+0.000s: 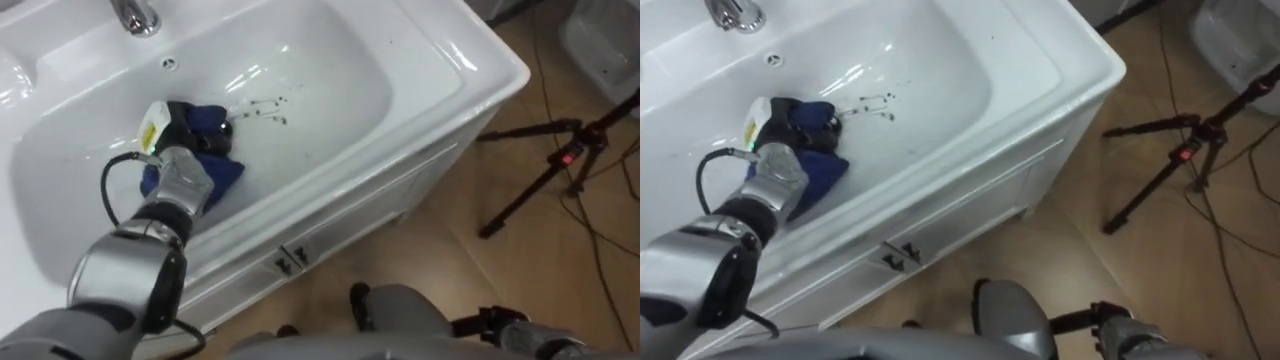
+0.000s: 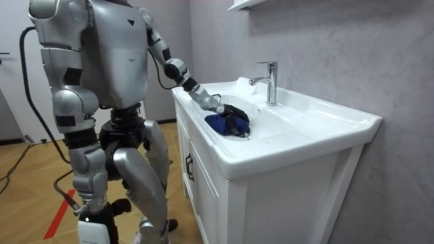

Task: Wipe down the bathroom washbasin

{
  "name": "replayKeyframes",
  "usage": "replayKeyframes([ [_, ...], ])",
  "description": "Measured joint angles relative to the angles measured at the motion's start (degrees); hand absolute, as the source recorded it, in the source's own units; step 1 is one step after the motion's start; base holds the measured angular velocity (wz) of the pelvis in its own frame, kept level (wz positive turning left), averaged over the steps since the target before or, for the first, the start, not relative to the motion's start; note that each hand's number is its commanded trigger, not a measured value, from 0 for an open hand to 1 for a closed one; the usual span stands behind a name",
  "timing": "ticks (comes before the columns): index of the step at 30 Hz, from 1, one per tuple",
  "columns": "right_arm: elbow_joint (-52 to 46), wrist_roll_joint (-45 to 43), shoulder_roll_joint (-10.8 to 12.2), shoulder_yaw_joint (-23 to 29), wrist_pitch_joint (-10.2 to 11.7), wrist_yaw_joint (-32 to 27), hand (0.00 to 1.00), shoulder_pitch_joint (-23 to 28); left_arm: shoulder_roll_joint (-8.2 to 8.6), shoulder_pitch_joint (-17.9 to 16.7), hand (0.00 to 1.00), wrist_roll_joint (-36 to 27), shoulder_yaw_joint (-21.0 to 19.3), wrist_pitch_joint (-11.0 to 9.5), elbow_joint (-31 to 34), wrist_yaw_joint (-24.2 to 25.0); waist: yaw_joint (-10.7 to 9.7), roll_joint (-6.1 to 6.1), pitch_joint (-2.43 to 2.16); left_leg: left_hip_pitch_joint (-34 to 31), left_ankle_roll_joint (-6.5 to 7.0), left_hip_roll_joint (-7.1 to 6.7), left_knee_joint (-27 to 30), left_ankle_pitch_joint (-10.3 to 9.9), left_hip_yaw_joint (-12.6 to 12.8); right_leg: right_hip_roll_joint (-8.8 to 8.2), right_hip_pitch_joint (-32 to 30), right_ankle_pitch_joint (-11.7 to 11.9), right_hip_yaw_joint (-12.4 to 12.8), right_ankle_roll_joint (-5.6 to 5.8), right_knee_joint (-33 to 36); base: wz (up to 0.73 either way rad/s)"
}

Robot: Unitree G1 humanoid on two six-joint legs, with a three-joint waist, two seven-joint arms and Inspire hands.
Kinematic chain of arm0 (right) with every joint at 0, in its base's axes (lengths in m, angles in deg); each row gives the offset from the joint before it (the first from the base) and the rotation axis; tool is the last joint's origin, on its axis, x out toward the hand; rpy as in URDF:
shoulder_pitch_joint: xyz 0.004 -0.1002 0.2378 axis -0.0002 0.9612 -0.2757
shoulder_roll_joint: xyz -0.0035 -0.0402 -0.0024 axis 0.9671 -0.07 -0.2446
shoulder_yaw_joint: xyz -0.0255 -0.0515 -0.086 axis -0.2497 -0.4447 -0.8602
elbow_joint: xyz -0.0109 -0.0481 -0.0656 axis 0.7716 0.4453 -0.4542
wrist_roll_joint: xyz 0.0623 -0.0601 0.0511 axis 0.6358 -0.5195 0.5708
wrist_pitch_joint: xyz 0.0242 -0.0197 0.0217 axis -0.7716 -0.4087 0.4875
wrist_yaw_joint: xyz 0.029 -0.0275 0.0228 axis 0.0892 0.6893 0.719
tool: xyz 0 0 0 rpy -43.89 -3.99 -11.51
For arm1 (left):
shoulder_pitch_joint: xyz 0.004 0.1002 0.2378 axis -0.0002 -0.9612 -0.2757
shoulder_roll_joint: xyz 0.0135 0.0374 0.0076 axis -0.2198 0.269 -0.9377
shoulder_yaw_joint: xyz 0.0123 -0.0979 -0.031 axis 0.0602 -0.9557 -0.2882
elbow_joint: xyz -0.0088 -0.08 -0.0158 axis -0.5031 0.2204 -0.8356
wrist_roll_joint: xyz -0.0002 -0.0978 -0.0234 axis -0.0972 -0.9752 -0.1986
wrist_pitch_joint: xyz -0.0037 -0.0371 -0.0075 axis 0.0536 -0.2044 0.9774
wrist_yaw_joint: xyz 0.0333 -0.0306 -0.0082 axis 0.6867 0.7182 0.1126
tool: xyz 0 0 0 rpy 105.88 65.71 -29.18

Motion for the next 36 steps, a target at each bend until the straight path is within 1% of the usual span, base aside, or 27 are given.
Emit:
replayKeyframes([
  [1,0.0,-0.8,0.1,0.0,0.0,0.0,0.0,-0.1,-0.11,0.7,1.0,0.0,0.0,0.0,-0.5,-0.1,-0.4,-0.13,0.08,-0.6,0.42,-0.25,0.1,0.2,0.0,-0.29,-0.6,0.3,0.0,0.22,0.1,0.07],
  [2,0.0,-1.0,0.1,0.0,0.0,0.0,0.0,-0.2,-0.16,1.2,1.0,-0.1,0.0,0.0,-0.7,-0.2,-0.8,-0.35,0.27,-0.8,0.66,-0.64,0.1,0.3,0.0,-0.68,-0.9,0.4,0.1,0.44,0.4,0.04],
  [3,0.0,-1.6,0.0,0.0,-0.1,0.0,0.0,-0.2,-0.16,1.8,1.0,-0.1,0.0,0.0,-0.9,-0.4,-1.0,-0.42,0.34,-1.4,1.15,-0.86,0.5,0.1,0.0,-0.9,-1.7,0.5,0.2,0.73,0.6,0.0],
  [4,-0.1,-2.2,0.0,0.0,-0.1,0.0,0.0,-0.2,-0.17,2.1,1.0,-0.1,0.0,0.0,-0.9,-0.5,-1.1,-0.44,0.38,-1.6,1.28,-0.87,0.7,0.0,0.1,-0.9,-1.8,0.6,0.2,0.89,0.7,0.0],
  [5,0.0,-2.9,0.0,-0.1,-0.3,0.0,0.0,-0.4,-0.16,2.4,1.0,-0.4,0.1,0.0,-0.9,-0.7,-1.3,-0.4,0.42,-2.2,1.82,-0.69,0.6,-0.4,0.3,-0.87,-2.4,0.8,0.3,1.18,0.9,-0.07],
  [7,0.0,-3.2,0.0,-0.4,-1.1,-0.2,0.0,-0.8,-0.17,2.5,1.0,-0.6,0.1,-0.1,-0.9,-1.1,-1.3,-0.29,0.52,-2.5,1.9,-0.83,0.6,-0.8,1.1,-0.95,-2.6,1.4,0.8,1.74,0.7,-0.14],
  [8,0.0,-3.2,0.0,-0.6,-1.3,-0.4,0.0,-0.8,-0.16,2.5,1.0,-1.2,0.5,-0.1,-0.8,-1.4,-1.4,-0.19,0.57,-2.6,2.14,-0.88,0.6,-1.0,1.6,-0.95,-2.5,1.9,1.1,2.2,0.4,-0.14],
  [9,0.0,-3.2,0.0,-1.1,-1.3,-0.4,0.0,-0.8,-0.16,2.5,1.0,-1.3,0.6,-0.1,-0.8,-1.5,-1.5,-0.14,0.59,-2.6,2.22,-0.9,0.6,-1.0,1.8,-0.95,-2.5,2.0,1.2,2.3,0.2,-0.12],
  [11,0.0,-3.2,0.0,-2.3,-1.3,-0.5,0.0,-0.8,-0.17,2.7,1.0,-2.6,2.4,-0.2,-0.6,-2.5,-1.6,-0.09,0.6,-3.1,2.54,-0.95,0.8,-1.1,2.1,-1.0,-2.8,2.7,1.4,2.56,-0.5,-0.02],
  [15,0.0,-3.2,0.0,-2.4,-1.3,-0.5,0.0,-0.9,-0.27,3.0,1.0,-2.8,2.5,-0.4,-0.1,-2.7,-1.6,-0.08,0.59,-3.7,2.91,-0.98,1.2,-1.3,2.3,-1.07,-3.6,3.2,1.7,2.78,-0.8,-0.03],
  [17,-0.1,-3.0,0.0,-2.7,-1.3,-0.6,0.0,-1.1,-0.27,3.7,1.0,-2.7,2.5,-0.3,-0.1,-3.3,-1.6,-0.09,0.58,-4.7,3.01,-0.87,1.7,-1.3,2.4,-0.98,-4.3,3.7,1.9,2.79,-1.1,0.0],
  [18,-0.1,-2.9,0.0,-3.0,-1.3,-0.6,0.0,-1.3,-0.28,4.1,1.0,-2.6,2.5,-0.2,0.0,-3.6,-1.6,-0.08,0.57,-5.3,3.04,-0.86,2.1,-1.3,2.4,-0.99,-4.5,4.1,1.9,2.46,-1.1,0.0],
  [21,0.0,-2.9,0.0,-4.0,-1.3,-0.6,0.0,-1.6,-0.35,5.1,1.0,-2.7,2.5,0.4,0.1,-3.7,-1.6,-0.1,0.58,-6.4,3.17,-0.86,2.6,-1.4,2.4,-1.0,-5.6,4.5,2.2,2.66,-1.1,-0.01],
  [22,0.0,-3.1,0.0,-4.4,-1.3,-0.6,0.0,-1.6,-0.43,5.6,1.0,-2.7,2.5,0.8,0.1,-3.7,-1.8,-0.11,0.58,-6.7,3.3,-0.9,2.7,-1.3,2.5,-1.02,-5.7,4.6,2.3,2.78,-1.2,-0.03],
  [25,0.0,-3.1,0.0,-4.5,-1.3,-0.4,0.0,-1.4,-0.39,6.3,1.0,-2.3,2.5,1.7,0.1,-4.4,-2.7,-0.25,0.66,-7.2,3.49,-1.02,2.9,-1.3,2.4,-1.1,-6.2,4.9,2.4,2.79,-1.3,-0.01],
  [29,0.0,-2.7,0.0,-5.8,-1.3,0.0,0.0,-1.0,-0.32,6.5,1.0,-2.2,5.0,2.1,0.1,-6.3,-2.9,-0.27,0.68,-8.2,3.96,-0.78,4.0,-1.7,2.4,-1.08,-7.0,5.0,2.4,3.06,-1.2,0.0],
  [33,0.0,-2.8,0.0,-6.8,-1.2,0.3,0.0,-0.9,-0.47,6.7,1.0,-2.2,6.1,2.1,0.2,-7.7,-3.5,-0.22,0.71,-9.4,4.36,-0.78,5.0,-1.9,2.5,-1.24,-7.6,5.4,2.5,3.49,-1.2,0.0],
  [36,0.0,-2.8,0.0,-7.5,-1.2,0.3,0.0,-0.9,-0.49,7.2,1.0,-2.1,6.8,2.1,0.2,-8.6,-3.8,-0.11,1.05,-10.3,4.77,-0.64,6.1,-2.2,2.8,-1.39,-8.3,5.7,2.7,3.85,-1.2,0.0],
])
